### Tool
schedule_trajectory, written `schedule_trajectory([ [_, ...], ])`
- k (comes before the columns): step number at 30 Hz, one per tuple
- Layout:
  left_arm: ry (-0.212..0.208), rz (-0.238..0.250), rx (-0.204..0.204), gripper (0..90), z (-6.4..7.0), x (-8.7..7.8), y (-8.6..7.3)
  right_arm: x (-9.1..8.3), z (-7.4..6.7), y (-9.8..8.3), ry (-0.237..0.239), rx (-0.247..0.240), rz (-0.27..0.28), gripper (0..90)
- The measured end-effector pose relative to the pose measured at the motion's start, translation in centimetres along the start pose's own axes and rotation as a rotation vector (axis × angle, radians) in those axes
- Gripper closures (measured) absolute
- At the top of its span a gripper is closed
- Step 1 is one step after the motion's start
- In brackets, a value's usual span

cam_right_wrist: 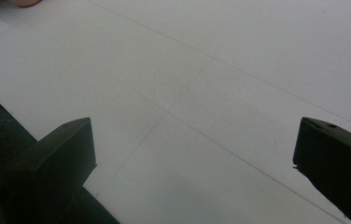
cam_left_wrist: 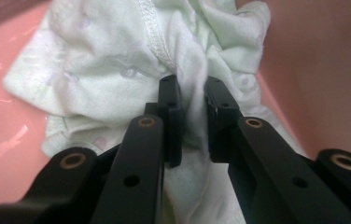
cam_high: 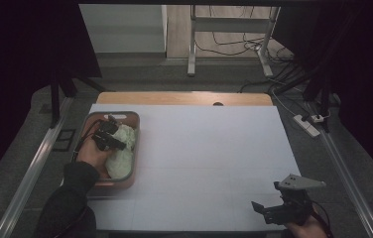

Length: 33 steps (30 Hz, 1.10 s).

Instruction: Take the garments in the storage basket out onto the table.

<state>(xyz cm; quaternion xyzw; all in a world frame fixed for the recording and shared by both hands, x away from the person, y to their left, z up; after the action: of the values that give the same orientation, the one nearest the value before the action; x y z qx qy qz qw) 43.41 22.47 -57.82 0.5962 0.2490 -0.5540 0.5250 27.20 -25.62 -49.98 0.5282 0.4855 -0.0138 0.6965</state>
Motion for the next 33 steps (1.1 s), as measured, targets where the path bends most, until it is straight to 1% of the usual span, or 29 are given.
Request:
schedule_trajectory([
  [3, 0.0, 0.024, -0.005, 78.8, 0.0, -0.8, 0.2, 0.0, 0.0, 0.0, -0.001, -0.001, 0.0, 0.0],
  [5, 0.001, 0.05, 0.0, 78.8, -0.1, -1.5, 0.4, 0.0, 0.0, 0.0, -0.001, -0.001, -0.001, 0.0],
  [6, 0.001, 0.05, 0.0, 78.7, -0.1, -1.5, 0.4, 0.0, 0.0, 0.0, -0.001, -0.001, -0.001, 0.0],
  [10, -0.011, 0.088, 0.002, 78.6, 0.0, -2.9, 0.7, 0.0, 0.0, 0.0, -0.001, -0.002, -0.001, 0.0],
  [11, -0.011, 0.088, 0.002, 78.6, 0.0, -2.9, 0.7, 0.0, 0.0, 0.0, -0.001, -0.002, -0.001, 0.0],
  [19, -0.034, 0.169, -0.002, 78.6, 0.4, -5.6, 1.4, 0.0, 0.0, 0.0, -0.001, -0.002, -0.001, 0.0],
  [23, -0.041, 0.187, 0.008, 78.6, 0.7, -6.6, 1.6, 0.0, 0.0, 0.0, -0.001, -0.002, -0.002, 0.0],
  [25, -0.044, 0.2, 0.016, 78.6, 1.1, -7.1, 1.8, 0.0, 0.0, 0.0, -0.001, -0.003, -0.004, 0.0],
  [26, -0.044, 0.2, 0.016, 78.5, 1.1, -7.1, 1.8, 0.0, 0.0, 0.0, -0.001, -0.003, -0.004, 0.0],
  [29, -0.046, 0.212, 0.033, 78.5, 1.9, -7.8, 2.2, 0.0, 0.0, 0.0, 0.002, 0.001, -0.003, 0.0],
  [31, -0.048, 0.214, 0.037, 78.5, 2.0, -7.9, 2.3, 0.0, 0.0, 0.0, 0.002, 0.002, -0.003, 0.0],
  [33, -0.048, 0.221, 0.052, 78.5, 2.6, -8.4, 2.5, 0.0, 0.0, 0.0, 0.001, 0.004, -0.004, 0.0],
])
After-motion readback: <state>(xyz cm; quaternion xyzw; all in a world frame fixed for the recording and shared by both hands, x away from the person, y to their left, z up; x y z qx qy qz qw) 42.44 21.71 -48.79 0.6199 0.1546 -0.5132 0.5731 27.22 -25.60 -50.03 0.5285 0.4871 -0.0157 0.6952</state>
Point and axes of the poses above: each handheld gripper's, and its own axes: x roughly forward along the jaws, y roughly out of its top, z roughly to its right, the point moved 9 cm from there along x, roughly forward along the jaws, and after that the axes turned 2 degrees about -x, right-handed, at the moved point
